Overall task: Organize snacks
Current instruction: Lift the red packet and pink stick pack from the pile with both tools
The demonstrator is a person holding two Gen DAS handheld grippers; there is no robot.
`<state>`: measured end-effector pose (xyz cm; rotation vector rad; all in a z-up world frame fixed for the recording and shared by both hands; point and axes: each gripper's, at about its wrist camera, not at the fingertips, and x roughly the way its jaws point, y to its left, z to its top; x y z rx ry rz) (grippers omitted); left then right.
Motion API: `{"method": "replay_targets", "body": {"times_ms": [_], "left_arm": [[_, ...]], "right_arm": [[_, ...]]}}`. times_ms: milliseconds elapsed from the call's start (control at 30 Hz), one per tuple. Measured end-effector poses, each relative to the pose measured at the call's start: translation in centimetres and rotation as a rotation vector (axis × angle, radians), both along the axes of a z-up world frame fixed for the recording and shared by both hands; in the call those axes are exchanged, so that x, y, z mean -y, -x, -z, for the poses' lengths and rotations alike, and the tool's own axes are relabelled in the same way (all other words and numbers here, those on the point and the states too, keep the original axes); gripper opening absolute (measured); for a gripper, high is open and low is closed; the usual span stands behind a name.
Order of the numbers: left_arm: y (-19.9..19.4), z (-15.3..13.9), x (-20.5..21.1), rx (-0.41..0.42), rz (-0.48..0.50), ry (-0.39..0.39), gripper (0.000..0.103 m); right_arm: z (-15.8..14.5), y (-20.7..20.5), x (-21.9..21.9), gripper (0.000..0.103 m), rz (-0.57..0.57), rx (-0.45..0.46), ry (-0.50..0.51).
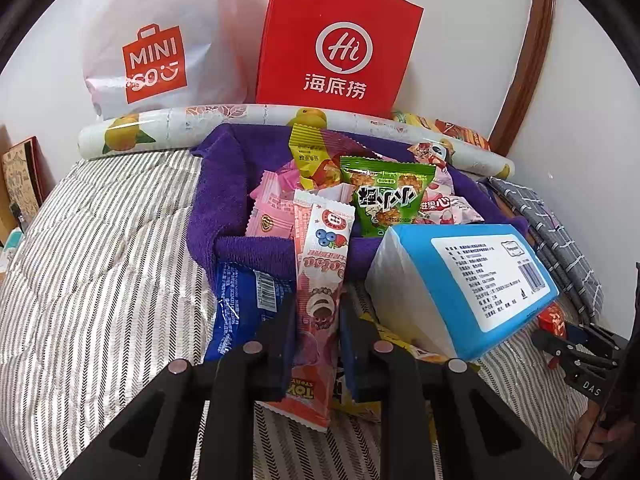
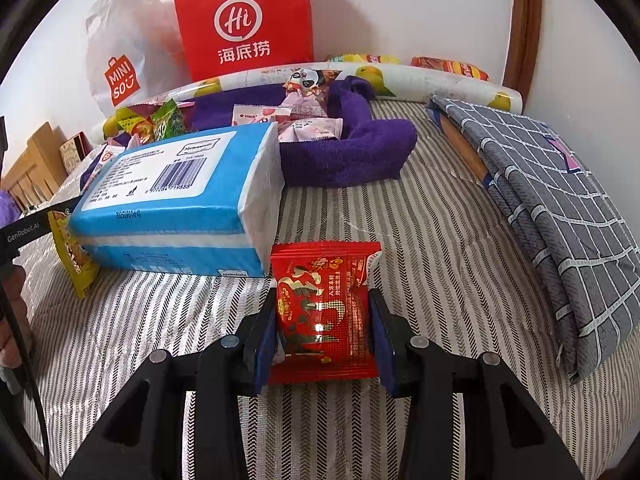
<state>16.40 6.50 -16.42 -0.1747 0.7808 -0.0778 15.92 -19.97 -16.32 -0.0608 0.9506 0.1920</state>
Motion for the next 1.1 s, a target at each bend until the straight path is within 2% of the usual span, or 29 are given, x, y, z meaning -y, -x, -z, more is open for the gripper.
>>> {"method": "replay_targets", "body": {"times_ms": [200, 533, 633, 833, 1100], "left_arm": [[0.2, -0.1, -0.1, 0.007, 0.006, 0.028, 0.018], [0.6, -0.7, 0.2, 0.036, 0.025, 0.023, 0.018], [0.5, -0.6, 0.3, 0.034, 0.026, 0.02, 0.018], [0.7, -0.8, 0.2, 0.04, 0.018, 0.01, 0.018], [0.9, -1.3, -0.6, 0.037, -0.006, 0.009, 0.018]], "right_arm": [[0.0, 0.1, 0.0, 0.042, 0.0, 0.006, -0.007], [-0.6, 0.9, 0.2, 0.041, 0.001, 0.024, -0.016], [-0.7, 1.3, -0.2, 0.041, -0.017, 0.027, 0.016], [-2.6, 2.1, 0.2, 0.041, -0.004, 0.039, -0.051], [-5.0, 4.2, -0.5, 0.041, -0.032, 0.085, -0.072]]}}
